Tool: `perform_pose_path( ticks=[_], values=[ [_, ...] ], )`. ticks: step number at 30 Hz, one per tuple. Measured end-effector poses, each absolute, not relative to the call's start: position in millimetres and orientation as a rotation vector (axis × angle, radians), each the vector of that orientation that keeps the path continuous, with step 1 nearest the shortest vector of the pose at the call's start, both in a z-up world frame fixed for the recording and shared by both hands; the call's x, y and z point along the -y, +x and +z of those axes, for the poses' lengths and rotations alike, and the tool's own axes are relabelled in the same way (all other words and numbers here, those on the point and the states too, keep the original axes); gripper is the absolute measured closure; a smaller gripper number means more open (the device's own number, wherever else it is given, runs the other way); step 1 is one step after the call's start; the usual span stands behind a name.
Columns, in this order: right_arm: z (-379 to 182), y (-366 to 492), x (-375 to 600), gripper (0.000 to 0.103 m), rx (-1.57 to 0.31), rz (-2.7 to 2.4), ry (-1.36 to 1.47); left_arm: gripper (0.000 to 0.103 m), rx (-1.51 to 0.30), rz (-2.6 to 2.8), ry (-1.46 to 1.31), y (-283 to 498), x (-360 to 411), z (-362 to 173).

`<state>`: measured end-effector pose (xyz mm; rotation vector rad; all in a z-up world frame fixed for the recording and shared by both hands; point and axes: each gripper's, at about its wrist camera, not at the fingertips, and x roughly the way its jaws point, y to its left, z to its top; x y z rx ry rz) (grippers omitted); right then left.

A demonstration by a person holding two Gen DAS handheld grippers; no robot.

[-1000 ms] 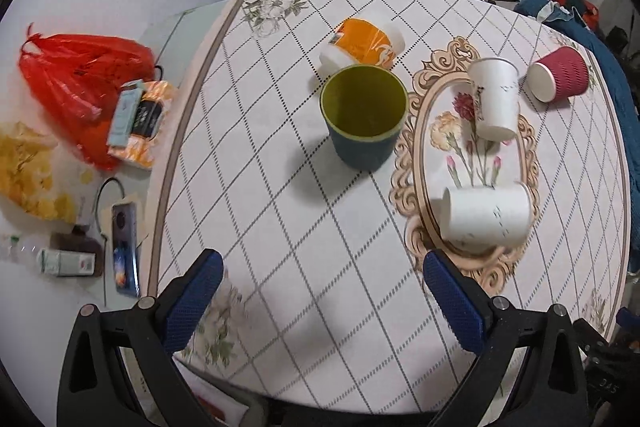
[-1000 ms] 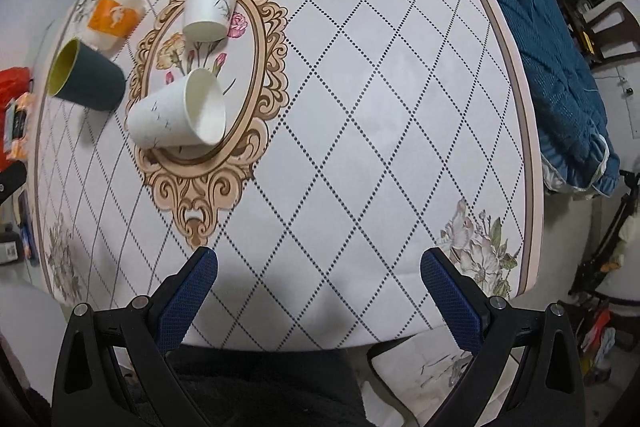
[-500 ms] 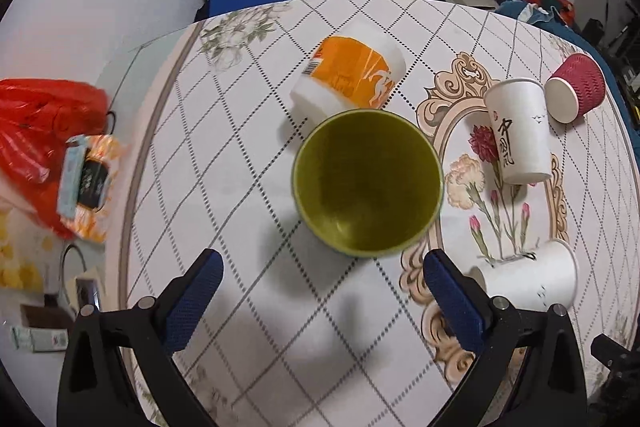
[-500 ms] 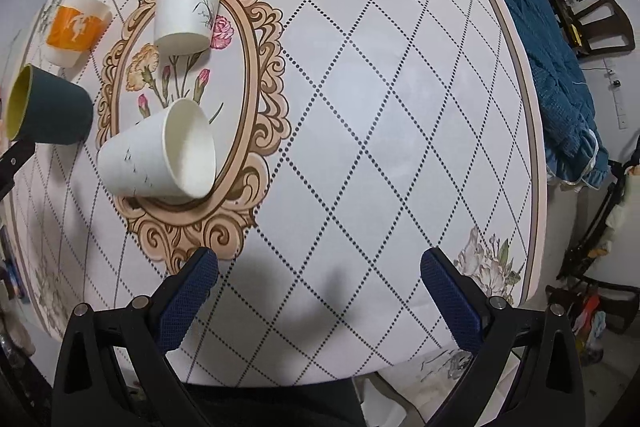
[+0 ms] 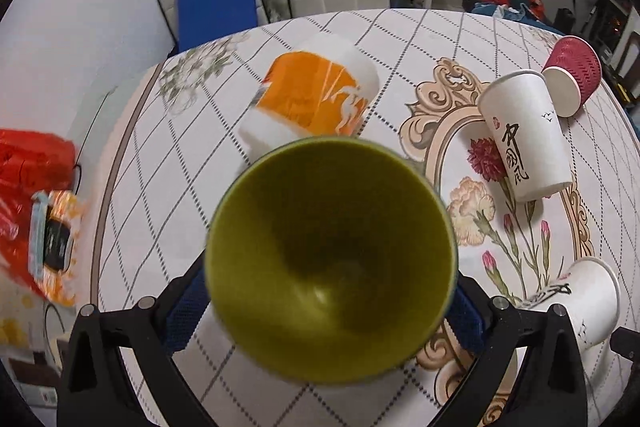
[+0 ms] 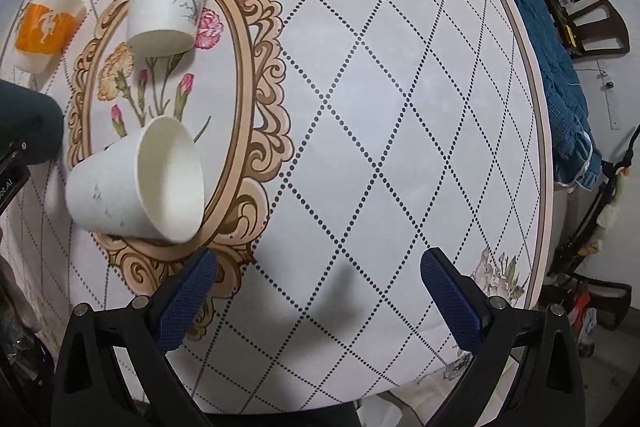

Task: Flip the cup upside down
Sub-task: 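Move the left tool down toward the dark green cup, then close the left tool on the rim of the dark green cup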

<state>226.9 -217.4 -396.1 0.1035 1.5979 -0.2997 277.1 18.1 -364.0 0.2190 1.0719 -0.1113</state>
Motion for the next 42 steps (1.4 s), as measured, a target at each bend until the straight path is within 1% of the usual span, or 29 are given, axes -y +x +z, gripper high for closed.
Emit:
perform_pose_path(
  ticks=[2, 4, 6, 7, 19, 28, 34, 42],
  values=[
    [-400.8, 228.8, 217.4, 0.0, -1.603, -0.303, 0.109, 0.001, -1.051, -0.128, 0.23, 279.8, -16.2, -366.1],
    [-405.1, 229.5, 218.0, 0.0, -1.606, -0.308, 0.111, 0.012, -1.035, -0.145, 0.242, 281.8, -13.1, -369.3],
    [-408.8, 230.2, 220.9, 0.0, -1.607, -0.311, 0.113, 0.034, -1.029, -0.163, 0.254, 284.4, -9.9, -373.8],
    [-410.0, 230.4, 221.1, 0.0, -1.607, -0.314, 0.114, 0.034, -1.023, -0.162, 0.263, 285.1, -8.7, -374.5],
    [-418.8, 227.4, 228.3, 0.0, -1.609, -0.316, 0.117, 0.035, -0.98, -0.181, 0.267, 280.8, -6.5, -359.6],
    [-406.4, 227.6, 225.5, 0.0, -1.583, -0.305, 0.125, 0.036, -0.985, -0.19, 0.26, 267.7, -8.1, -334.8],
    [-394.0, 212.7, 225.6, 0.0, -1.541, -0.281, 0.136, 0.036, -1.019, -0.171, 0.276, 240.5, -11.1, -312.4],
    [-373.8, 180.6, 219.9, 0.0, -1.516, -0.196, 0.16, 0.036, -1.115, -0.151, 0.295, 179.6, -3.8, -295.3]
  ],
)
